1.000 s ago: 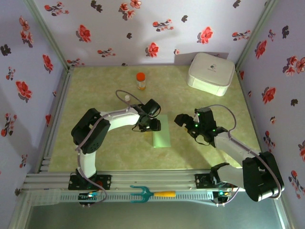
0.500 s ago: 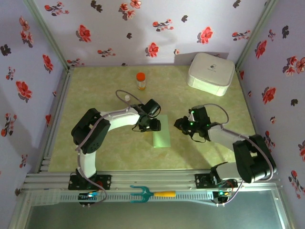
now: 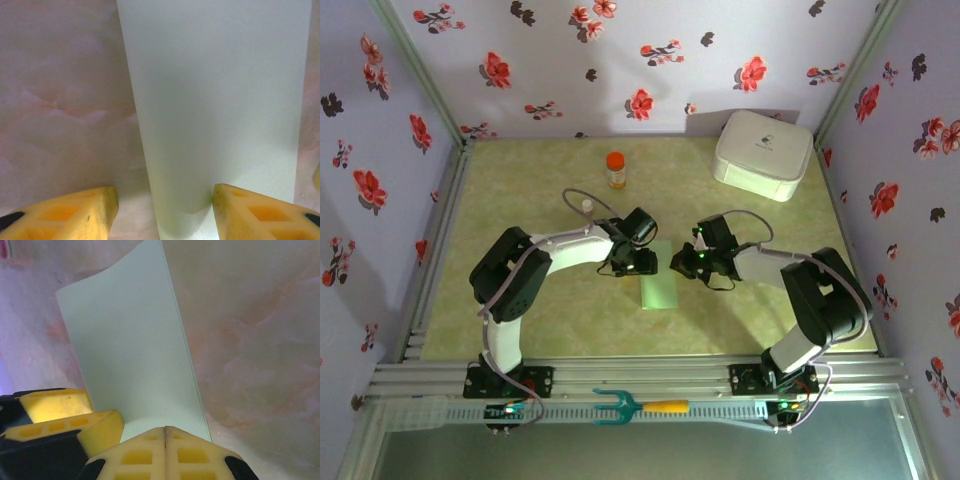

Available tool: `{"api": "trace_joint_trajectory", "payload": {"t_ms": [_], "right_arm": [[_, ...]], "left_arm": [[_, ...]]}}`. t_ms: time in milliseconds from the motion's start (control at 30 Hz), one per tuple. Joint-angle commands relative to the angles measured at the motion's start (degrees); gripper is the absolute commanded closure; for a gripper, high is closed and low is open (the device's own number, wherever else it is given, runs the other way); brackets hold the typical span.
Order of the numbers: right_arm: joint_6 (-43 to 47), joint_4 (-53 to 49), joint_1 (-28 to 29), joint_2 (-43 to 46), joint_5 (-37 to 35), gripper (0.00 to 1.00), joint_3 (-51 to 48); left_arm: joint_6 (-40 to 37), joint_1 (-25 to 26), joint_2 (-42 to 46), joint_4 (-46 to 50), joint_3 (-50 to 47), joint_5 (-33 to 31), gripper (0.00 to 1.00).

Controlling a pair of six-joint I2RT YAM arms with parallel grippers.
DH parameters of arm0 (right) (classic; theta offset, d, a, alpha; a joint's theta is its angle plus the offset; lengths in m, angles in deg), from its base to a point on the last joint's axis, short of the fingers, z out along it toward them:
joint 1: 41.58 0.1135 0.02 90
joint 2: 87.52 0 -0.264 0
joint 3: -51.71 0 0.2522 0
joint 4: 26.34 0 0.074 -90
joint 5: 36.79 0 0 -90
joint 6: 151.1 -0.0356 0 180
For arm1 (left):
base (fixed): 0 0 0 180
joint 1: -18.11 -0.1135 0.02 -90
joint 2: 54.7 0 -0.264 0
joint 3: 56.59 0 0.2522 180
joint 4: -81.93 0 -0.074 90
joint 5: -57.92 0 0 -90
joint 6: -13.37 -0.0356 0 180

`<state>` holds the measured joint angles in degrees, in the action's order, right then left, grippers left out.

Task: Fold a paper plane with a square sheet of paper (pick it up from the middle)
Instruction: Hold the square sheet of paper at the center of the table.

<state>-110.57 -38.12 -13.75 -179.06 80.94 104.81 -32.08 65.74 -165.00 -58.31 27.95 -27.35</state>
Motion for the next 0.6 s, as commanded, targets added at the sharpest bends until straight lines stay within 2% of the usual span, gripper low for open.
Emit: {"api": "trace_joint_trajectory", "payload": {"t_ms": [0, 433, 567], "right_arm": [[1.53, -1.72, 0.98, -1.9, 0.56, 1.0, 2.15], [3.18, -2.65, 2.05, -5.48, 2.54, 1.0, 3.98], [6.6, -9.61, 2.05, -6.9, -1.12, 1.0, 4.35]], "left_arm": [[-1.69, -0.37, -4.81, -0.75, -1.88, -2.1, 0.44], [-1.67, -0.39, -5.28, -0.94, -1.61, -1.62, 0.43], [-1.8, -0.33, -5.29, -0.93, -1.61, -1.57, 0.43]]}}
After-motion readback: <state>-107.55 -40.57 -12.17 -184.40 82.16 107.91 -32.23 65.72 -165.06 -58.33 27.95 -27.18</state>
